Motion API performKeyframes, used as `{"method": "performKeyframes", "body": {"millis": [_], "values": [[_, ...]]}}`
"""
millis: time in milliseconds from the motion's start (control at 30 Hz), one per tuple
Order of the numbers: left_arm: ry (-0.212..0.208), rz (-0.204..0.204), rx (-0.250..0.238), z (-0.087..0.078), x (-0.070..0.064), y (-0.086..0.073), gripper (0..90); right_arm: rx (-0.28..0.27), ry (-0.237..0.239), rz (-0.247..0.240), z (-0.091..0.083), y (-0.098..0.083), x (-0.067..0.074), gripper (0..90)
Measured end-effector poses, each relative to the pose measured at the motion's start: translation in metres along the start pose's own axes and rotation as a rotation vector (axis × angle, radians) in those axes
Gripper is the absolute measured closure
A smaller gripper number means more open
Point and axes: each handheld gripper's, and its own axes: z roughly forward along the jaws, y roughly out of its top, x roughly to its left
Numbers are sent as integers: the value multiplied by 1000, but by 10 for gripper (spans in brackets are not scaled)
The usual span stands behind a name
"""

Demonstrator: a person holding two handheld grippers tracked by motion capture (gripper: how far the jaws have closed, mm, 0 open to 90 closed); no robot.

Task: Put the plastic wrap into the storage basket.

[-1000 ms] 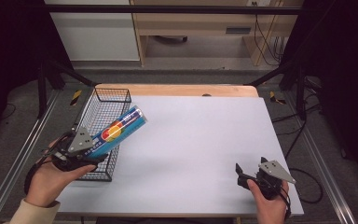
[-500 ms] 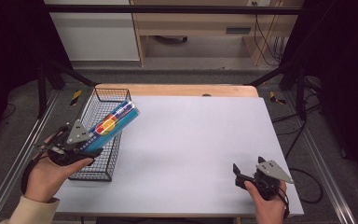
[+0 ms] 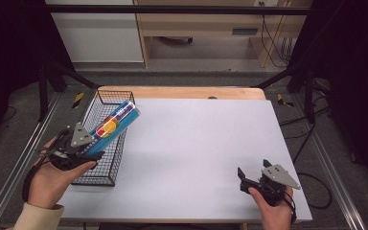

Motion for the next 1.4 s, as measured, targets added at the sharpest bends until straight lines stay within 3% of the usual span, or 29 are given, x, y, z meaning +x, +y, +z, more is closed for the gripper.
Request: {"method": "performKeyframes", "body": {"millis": [333,567,867,1400], "values": [[34,-43,67,5,4,-1,321,1,-5,4,0,0,0,93],[56,-70,86,10,8,-2,321,-1,-8,4,0,0,0,95],[98,-67,135,19,11,1,321,0,-7,5,0,0,-1,97],[113,-93,181,28,18,-2,321,1,-5,15,1,-1,-1,97]]}}
